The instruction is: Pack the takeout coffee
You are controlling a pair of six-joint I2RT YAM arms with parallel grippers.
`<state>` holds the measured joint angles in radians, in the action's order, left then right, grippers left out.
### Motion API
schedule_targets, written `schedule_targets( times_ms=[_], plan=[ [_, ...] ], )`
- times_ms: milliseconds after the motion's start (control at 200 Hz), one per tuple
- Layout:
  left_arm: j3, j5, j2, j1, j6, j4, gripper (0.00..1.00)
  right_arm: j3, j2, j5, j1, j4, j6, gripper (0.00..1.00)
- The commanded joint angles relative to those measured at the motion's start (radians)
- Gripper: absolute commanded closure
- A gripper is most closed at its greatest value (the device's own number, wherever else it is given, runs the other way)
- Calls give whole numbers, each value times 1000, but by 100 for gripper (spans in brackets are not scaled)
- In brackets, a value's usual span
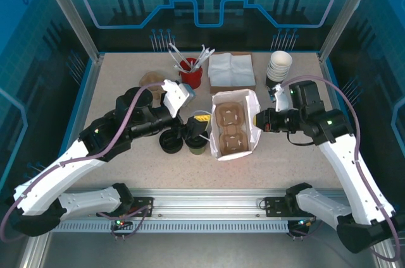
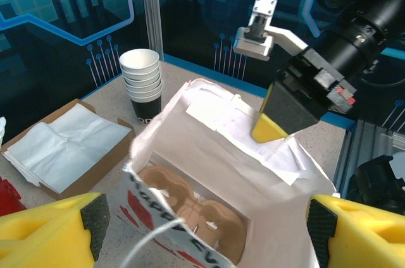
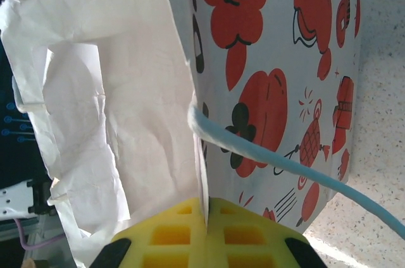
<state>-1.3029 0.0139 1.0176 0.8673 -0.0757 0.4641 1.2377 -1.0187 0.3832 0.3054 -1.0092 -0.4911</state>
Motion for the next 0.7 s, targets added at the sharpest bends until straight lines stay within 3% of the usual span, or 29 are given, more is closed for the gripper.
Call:
schedule_targets(
  times_ms=[0,695],
  plan=[
    [18,-20,-15,7,28,-33,16,53,-32,60,-34,20,-51,100],
    [30,-47,-20,6,45,-15,16,113,-277,208,-194,-14,-100,100]
  ],
)
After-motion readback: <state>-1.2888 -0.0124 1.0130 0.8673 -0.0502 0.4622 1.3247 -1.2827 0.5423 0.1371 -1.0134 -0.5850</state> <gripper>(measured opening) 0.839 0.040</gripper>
